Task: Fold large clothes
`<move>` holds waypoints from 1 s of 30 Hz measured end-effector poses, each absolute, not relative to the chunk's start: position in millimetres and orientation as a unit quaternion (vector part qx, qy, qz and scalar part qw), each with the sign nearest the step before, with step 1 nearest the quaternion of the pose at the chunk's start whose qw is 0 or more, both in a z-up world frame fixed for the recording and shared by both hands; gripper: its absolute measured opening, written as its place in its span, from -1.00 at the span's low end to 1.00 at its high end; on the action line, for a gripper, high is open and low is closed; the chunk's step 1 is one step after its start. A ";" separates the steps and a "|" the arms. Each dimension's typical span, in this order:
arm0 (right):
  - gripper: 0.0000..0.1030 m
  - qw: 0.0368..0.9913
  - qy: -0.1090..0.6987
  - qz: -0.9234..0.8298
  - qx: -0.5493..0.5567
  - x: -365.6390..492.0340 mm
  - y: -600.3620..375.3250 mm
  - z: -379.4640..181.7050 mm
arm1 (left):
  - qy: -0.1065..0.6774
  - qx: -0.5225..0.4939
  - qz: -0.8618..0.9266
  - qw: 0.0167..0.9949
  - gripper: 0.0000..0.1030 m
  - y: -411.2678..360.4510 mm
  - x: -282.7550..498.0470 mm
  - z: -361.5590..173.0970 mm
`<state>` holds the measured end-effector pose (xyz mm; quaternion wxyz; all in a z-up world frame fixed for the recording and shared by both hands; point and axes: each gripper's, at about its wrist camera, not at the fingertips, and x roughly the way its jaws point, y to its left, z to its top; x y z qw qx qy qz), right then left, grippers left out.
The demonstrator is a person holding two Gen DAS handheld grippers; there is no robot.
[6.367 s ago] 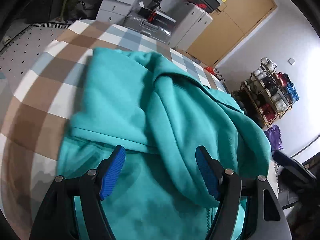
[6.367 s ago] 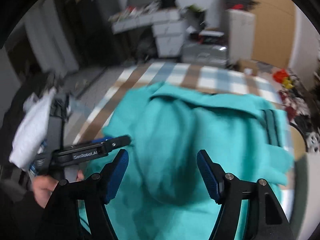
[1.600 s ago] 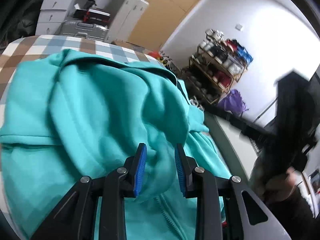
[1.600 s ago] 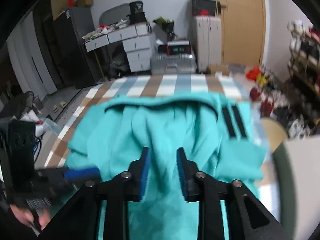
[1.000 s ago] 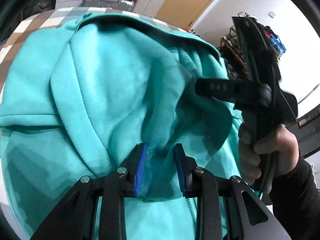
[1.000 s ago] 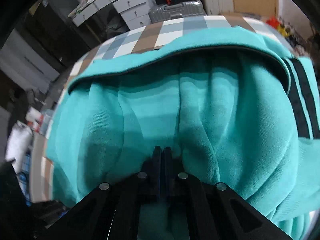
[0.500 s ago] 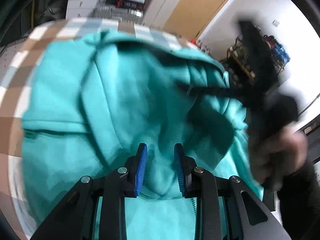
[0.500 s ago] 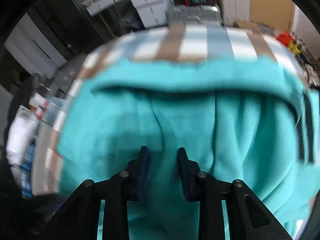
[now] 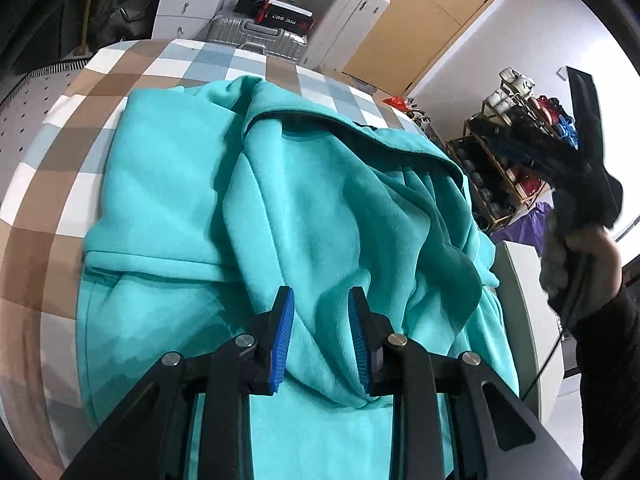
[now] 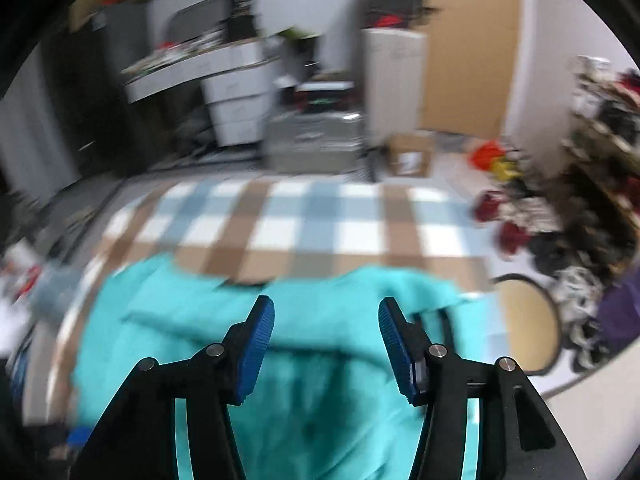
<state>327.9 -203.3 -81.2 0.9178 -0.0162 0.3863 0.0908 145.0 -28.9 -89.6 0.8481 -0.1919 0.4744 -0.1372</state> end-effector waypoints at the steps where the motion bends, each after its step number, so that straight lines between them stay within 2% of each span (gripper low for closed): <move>1: 0.07 0.911 0.400 0.096 -0.015 337.8 -204.4 -83.7 | 0.474 -0.191 -0.138 0.849 -0.58 -25.6 143.2 -86.4; 2: 0.02 0.906 0.409 0.108 -0.019 344.9 -203.5 -85.9 | 0.475 -0.186 -0.134 0.849 -0.58 -27.1 143.2 -88.6; 7: 0.04 0.883 0.445 0.134 -0.072 351.7 -195.4 -111.3 | 0.486 -0.189 -0.135 0.842 -0.58 -25.6 136.4 -88.3; 10: 0.11 0.878 0.442 0.155 -0.099 346.4 -187.4 -123.8 | 0.481 -0.180 -0.135 0.848 -0.58 -26.5 138.0 -86.5; 13: 0.10 0.877 0.452 0.153 -0.056 356.6 -192.6 -135.1 | 0.486 -0.169 -0.130 0.848 -0.57 -29.4 140.0 -90.4; 16: 0.10 0.844 0.517 0.136 -0.032 368.2 -196.4 -173.4 | 0.497 -0.160 -0.123 0.844 -0.57 -30.5 144.9 -97.0; 19: 0.11 0.857 0.492 0.136 -0.069 349.1 -191.2 -183.8 | 0.504 -0.158 -0.122 0.840 -0.57 -30.9 147.2 -99.3; 25: 0.11 0.845 0.502 0.155 -0.103 336.8 -192.7 -162.9 | 0.507 -0.162 -0.119 0.838 -0.57 -29.9 146.5 -98.4; 28: 0.14 0.863 0.471 0.181 -0.028 341.5 -191.8 -124.6 | 0.504 -0.159 -0.117 0.841 -0.57 -27.5 145.4 -96.6; 30: 0.25 0.875 0.440 0.202 0.012 345.8 -175.9 -100.2 | 0.501 -0.158 -0.113 0.843 -0.57 -24.0 144.8 -96.2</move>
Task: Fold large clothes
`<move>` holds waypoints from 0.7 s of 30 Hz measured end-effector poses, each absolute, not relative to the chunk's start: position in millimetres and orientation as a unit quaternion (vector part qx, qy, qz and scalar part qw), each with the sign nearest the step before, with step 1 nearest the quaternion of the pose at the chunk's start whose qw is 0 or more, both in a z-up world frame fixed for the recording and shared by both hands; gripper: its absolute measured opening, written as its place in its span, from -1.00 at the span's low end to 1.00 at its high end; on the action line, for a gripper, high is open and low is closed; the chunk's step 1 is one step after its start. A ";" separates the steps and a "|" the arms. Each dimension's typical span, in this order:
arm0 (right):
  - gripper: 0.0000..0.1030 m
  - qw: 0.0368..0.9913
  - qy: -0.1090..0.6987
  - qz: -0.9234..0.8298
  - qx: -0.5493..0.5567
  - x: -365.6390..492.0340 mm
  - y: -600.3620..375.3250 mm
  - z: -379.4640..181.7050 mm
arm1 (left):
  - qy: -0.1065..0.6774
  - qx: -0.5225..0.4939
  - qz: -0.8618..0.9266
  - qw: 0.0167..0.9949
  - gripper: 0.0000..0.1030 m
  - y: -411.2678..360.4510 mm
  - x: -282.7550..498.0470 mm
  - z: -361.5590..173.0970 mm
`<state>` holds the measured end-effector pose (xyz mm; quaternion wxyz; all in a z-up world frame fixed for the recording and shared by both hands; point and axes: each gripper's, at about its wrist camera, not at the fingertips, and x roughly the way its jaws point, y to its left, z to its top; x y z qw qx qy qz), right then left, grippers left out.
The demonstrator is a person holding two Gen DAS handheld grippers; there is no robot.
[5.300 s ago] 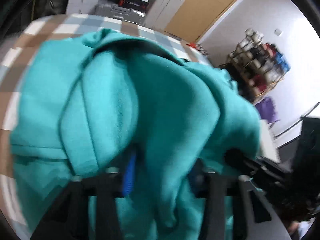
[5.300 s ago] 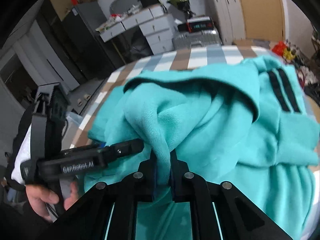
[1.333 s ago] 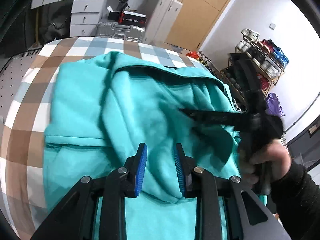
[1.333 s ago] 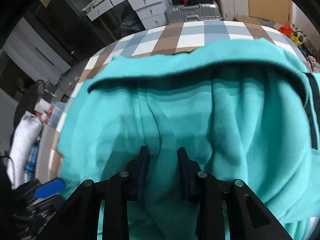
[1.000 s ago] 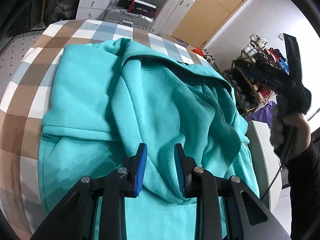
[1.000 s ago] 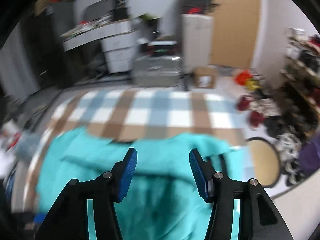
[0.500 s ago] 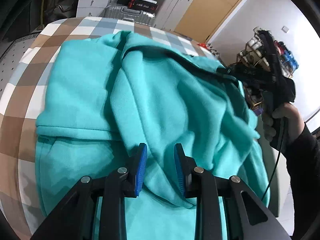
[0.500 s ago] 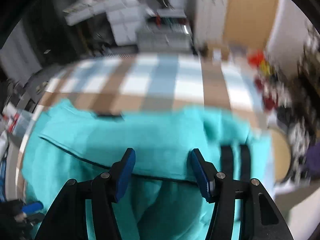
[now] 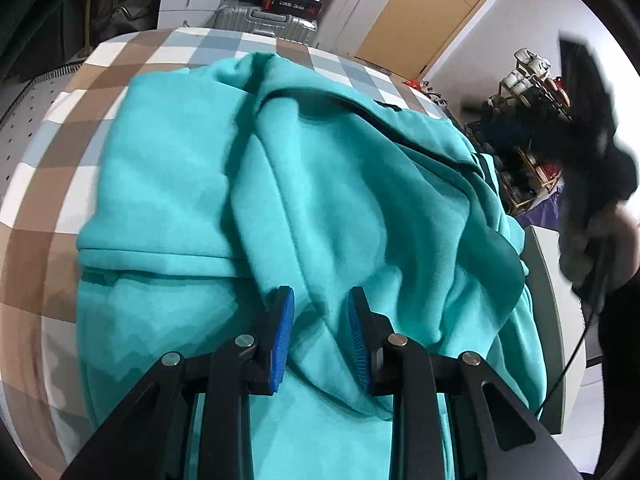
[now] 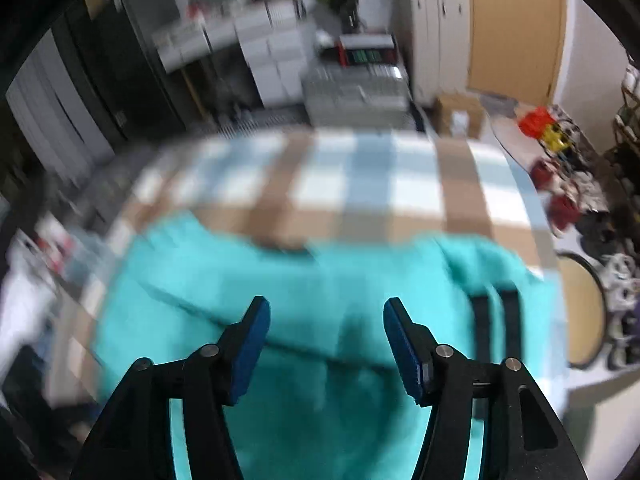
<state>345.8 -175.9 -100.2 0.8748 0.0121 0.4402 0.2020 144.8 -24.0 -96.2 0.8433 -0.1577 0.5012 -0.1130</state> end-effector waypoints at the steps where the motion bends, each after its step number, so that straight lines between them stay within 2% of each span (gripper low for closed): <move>1: 0.37 0.876 0.435 0.209 0.019 350.0 -163.2 -93.1 | 0.501 -0.163 -0.110 0.843 -0.57 -19.4 144.3 -96.5; 3: 0.37 0.876 0.425 0.224 0.043 358.6 -136.1 -87.0 | 0.500 -0.169 -0.101 0.843 -0.57 -12.6 142.1 -96.9; 5: 0.34 0.857 0.450 0.244 0.053 370.3 -101.9 -99.0 | 0.499 -0.168 -0.090 0.846 -0.57 -5.3 140.0 -96.8; 9: 0.31 0.812 0.547 0.198 -0.057 377.2 -44.0 -166.8 | 0.495 -0.163 -0.074 0.850 -0.57 10.5 136.8 -96.7; 12: 0.31 0.826 0.519 0.187 -0.112 359.5 -34.5 -172.8 | 0.496 -0.159 -0.067 0.851 -0.57 20.4 135.2 -97.7; 15: 0.30 0.809 0.543 0.213 -0.073 352.8 -59.2 -159.0 | 0.493 -0.165 -0.062 0.852 -0.57 32.3 134.6 -96.3; 18: 0.34 0.838 0.489 0.224 -0.089 335.3 -109.4 -127.1 | 0.493 -0.145 -0.037 0.857 -0.57 37.4 135.4 -90.1; 20: 0.53 0.862 0.464 0.184 -0.091 329.4 -152.9 -115.0 | 0.482 -0.150 0.003 0.863 -0.56 48.3 138.7 -86.5; 21: 0.60 0.870 0.462 0.161 -0.057 331.5 -186.4 -112.7 | 0.482 -0.162 0.007 0.861 -0.56 53.8 141.5 -86.0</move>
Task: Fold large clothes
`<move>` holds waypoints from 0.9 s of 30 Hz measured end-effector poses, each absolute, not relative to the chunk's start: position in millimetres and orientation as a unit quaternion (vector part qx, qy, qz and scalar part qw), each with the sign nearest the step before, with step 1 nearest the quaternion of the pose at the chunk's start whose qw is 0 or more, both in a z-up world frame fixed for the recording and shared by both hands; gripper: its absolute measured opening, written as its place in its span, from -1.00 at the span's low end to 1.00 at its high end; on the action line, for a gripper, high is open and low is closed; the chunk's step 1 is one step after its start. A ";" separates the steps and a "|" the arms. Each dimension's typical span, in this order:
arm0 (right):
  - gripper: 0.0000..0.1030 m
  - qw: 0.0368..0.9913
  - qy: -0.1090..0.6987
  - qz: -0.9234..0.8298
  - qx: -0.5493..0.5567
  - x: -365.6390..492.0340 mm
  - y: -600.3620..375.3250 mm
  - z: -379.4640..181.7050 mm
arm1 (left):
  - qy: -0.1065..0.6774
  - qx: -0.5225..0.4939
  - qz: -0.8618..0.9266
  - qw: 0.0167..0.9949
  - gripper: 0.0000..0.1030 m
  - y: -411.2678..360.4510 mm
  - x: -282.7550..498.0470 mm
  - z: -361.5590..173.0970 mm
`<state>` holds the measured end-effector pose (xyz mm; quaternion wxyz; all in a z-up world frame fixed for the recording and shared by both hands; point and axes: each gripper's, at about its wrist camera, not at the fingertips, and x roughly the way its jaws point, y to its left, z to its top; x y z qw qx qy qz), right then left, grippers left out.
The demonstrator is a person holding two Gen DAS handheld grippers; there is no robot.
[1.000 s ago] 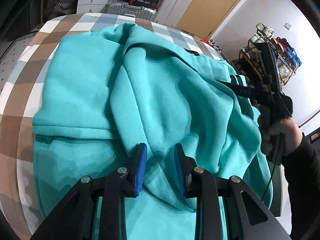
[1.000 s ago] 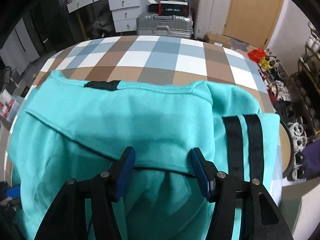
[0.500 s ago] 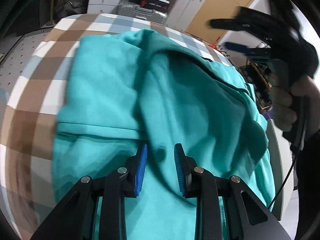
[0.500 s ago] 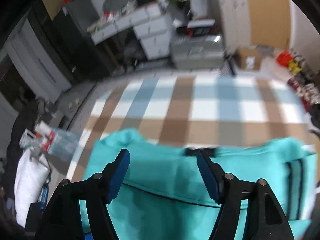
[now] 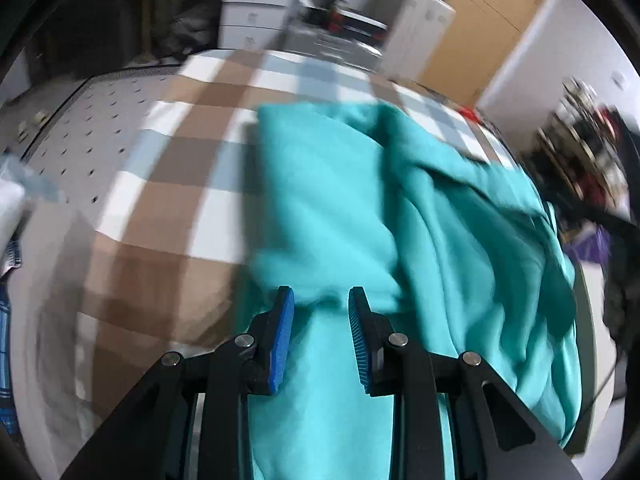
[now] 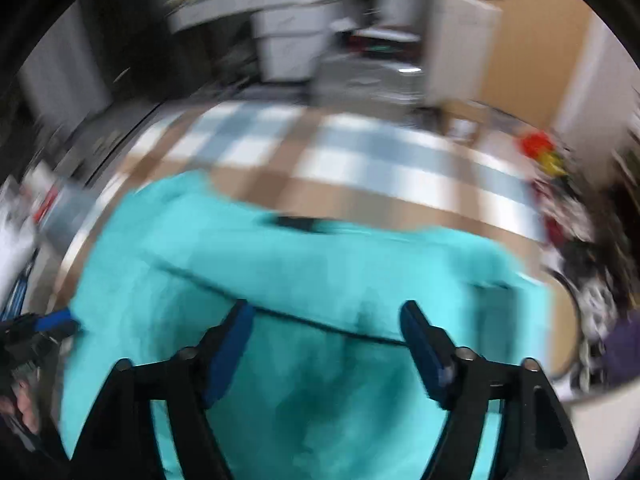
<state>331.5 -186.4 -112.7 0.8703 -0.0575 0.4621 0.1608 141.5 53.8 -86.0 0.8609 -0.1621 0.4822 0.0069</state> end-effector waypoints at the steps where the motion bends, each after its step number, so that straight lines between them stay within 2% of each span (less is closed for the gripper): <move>1: 0.69 0.873 0.466 0.145 -0.014 333.9 -216.5 -114.1 | 0.488 -0.192 0.006 0.852 -0.53 64.0 148.3 -85.4; 2: 0.69 0.872 0.470 0.131 0.044 336.9 -250.9 -118.6 | 0.488 -0.210 0.005 0.847 -0.28 69.6 151.9 -84.6; 3: 0.69 0.867 0.474 0.115 0.098 339.4 -284.7 -127.7 | 0.487 -0.217 0.007 0.846 0.27 73.4 155.4 -84.5; 5: 0.69 0.852 0.496 0.080 0.147 343.5 -330.2 -149.5 | 0.471 -0.201 0.056 0.857 0.70 79.7 163.3 -81.2; 7: 0.69 0.845 0.502 0.067 0.171 342.9 -353.4 -163.2 | 0.471 -0.167 0.082 0.862 0.70 80.4 177.5 -84.0; 9: 0.69 0.837 0.511 0.078 0.177 342.3 -360.0 -171.7 | 0.509 -0.186 0.059 0.839 0.70 84.9 200.0 -98.9; 12: 0.69 0.841 0.511 0.110 0.140 344.4 -343.7 -175.7 | 0.535 -0.229 0.021 0.813 0.69 95.8 219.1 -114.6; 16: 0.69 0.829 0.534 0.132 0.098 349.2 -327.9 -192.2 | 0.542 -0.231 0.018 0.808 0.69 99.7 236.3 -124.3; 20: 0.68 0.825 0.532 0.155 0.110 348.5 -328.9 -204.6 | 0.555 -0.202 -0.001 0.807 0.69 87.9 246.6 -124.7; 21: 0.64 0.823 0.531 0.161 0.117 349.0 -328.6 -205.6 | 0.560 -0.194 -0.010 0.806 0.69 83.5 248.8 -125.3; 22: 0.47 0.824 0.529 0.168 0.116 348.9 -326.0 -205.5 | 0.564 -0.177 -0.012 0.806 0.69 77.4 250.6 -125.9; 24: 0.34 0.831 0.520 0.176 0.089 345.9 -317.1 -202.1 | 0.579 -0.150 -0.038 0.800 0.67 62.5 255.6 -127.8; 25: 0.21 0.835 0.515 0.185 0.066 344.0 -310.2 -200.6 | 0.588 -0.133 -0.048 0.797 0.65 54.8 256.7 -128.5; 27: 0.03 0.837 0.512 0.191 0.031 343.7 -301.1 -199.7 | 0.605 -0.065 -0.055 0.792 0.27 30.7 259.8 -128.0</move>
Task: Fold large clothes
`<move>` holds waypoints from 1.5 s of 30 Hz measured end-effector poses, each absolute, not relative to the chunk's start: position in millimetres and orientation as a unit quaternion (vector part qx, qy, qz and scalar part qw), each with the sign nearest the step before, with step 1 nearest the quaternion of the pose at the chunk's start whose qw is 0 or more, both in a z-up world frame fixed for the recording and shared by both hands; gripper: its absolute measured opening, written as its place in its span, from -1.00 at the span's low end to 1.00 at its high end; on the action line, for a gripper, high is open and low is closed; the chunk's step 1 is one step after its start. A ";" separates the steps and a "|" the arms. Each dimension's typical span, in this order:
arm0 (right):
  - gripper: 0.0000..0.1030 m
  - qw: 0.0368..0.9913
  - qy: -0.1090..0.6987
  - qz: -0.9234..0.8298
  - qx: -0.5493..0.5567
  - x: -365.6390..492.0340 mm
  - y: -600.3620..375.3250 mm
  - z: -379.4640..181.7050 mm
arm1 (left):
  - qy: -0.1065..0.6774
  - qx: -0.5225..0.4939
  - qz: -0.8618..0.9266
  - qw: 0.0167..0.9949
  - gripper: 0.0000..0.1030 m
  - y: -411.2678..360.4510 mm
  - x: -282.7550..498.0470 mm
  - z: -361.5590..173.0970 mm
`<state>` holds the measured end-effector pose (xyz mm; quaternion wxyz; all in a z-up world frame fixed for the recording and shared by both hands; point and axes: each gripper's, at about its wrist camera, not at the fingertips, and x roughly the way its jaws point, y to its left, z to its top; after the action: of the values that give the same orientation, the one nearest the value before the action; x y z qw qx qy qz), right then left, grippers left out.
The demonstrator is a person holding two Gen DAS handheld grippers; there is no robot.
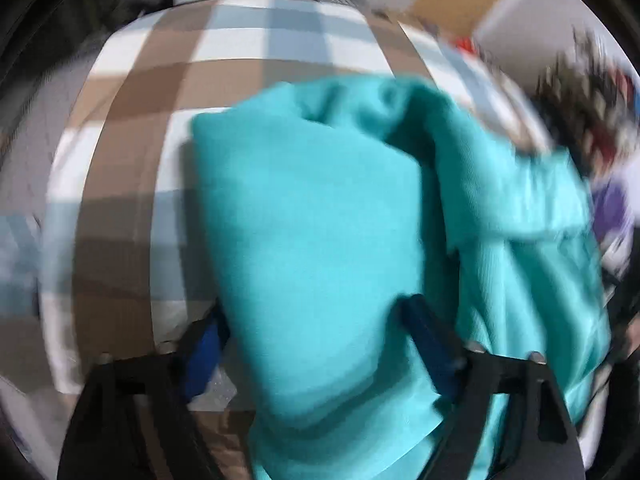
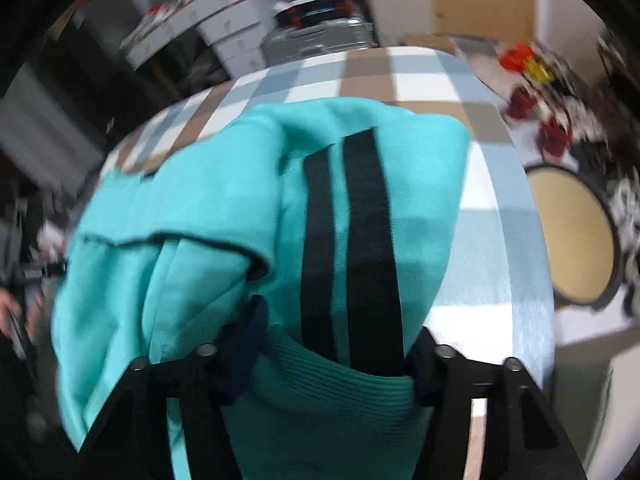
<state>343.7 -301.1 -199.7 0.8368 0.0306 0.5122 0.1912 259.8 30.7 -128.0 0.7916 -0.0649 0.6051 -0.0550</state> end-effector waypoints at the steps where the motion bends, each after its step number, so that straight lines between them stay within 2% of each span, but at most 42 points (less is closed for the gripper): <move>1: -0.15 0.838 0.510 0.192 0.024 343.8 -298.4 -197.7 | 0.604 -0.050 -0.056 0.794 0.22 24.8 261.0 -125.5; 2: -0.39 0.841 0.507 0.189 0.019 345.4 -296.6 -195.8 | 0.606 -0.039 -0.058 0.793 0.10 19.9 264.0 -123.9; 4: -0.43 0.846 0.504 0.173 0.008 350.3 -292.4 -194.0 | 0.610 -0.039 -0.060 0.789 -0.04 19.4 272.1 -123.7; 7: -0.46 0.849 0.502 0.166 0.002 361.1 -288.0 -196.6 | 0.616 -0.050 -0.058 0.784 -0.08 23.5 288.7 -125.5; 16: -0.47 0.868 0.483 0.118 -0.020 419.3 -275.4 -194.0 | 0.610 -0.025 -0.053 0.791 -0.05 13.4 347.5 -128.1; 21: -0.43 0.883 0.464 0.066 -0.038 458.5 -263.6 -191.5 | 0.575 -0.004 -0.021 0.818 0.17 9.0 367.8 -128.6; 25: -0.26 0.886 0.461 0.051 -0.011 468.4 -267.8 -188.9 | 0.552 0.005 0.006 0.834 0.22 7.8 360.4 -126.9; 29: -0.08 0.891 0.448 0.070 0.026 430.5 -289.8 -167.7 | 0.545 0.020 0.009 0.838 0.21 15.6 330.5 -111.9; 31: -0.06 0.898 0.428 0.095 0.046 391.7 -304.3 -147.1 | 0.532 0.018 -0.009 0.847 0.21 16.1 312.1 -97.9; 33: 0.14 0.911 0.385 0.132 0.066 337.9 -317.8 -119.9 | 0.514 -0.010 -0.024 0.857 0.22 15.3 271.4 -76.7; 35: 0.47 0.922 0.346 0.161 0.068 286.1 -323.3 -96.4 | 0.499 -0.044 -0.042 0.864 0.22 10.3 231.3 -55.6; 37: 0.62 0.934 0.302 0.176 0.075 231.4 -324.6 -74.3 | 0.482 -0.062 -0.055 0.872 0.31 -0.6 193.1 -37.7; 39: 0.76 0.939 0.271 0.198 0.080 173.0 -315.1 -56.5 | 0.464 -0.066 -0.066 0.881 0.55 -12.9 151.5 -24.6; 41: 0.96 0.941 0.251 0.213 0.079 129.3 -299.0 -49.1 | 0.446 -0.066 -0.078 0.889 0.58 -26.1 118.3 -19.3; 45: 0.98 0.945 0.215 0.239 0.068 48.1 -254.9 -60.0 | 0.447 -0.046 -0.086 0.889 0.58 -44.2 75.0 -25.6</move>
<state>48.1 -254.9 -60.0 0.9445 0.0675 0.2151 0.2389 75.0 -44.2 -25.6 0.8891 -0.0456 0.4472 -0.0864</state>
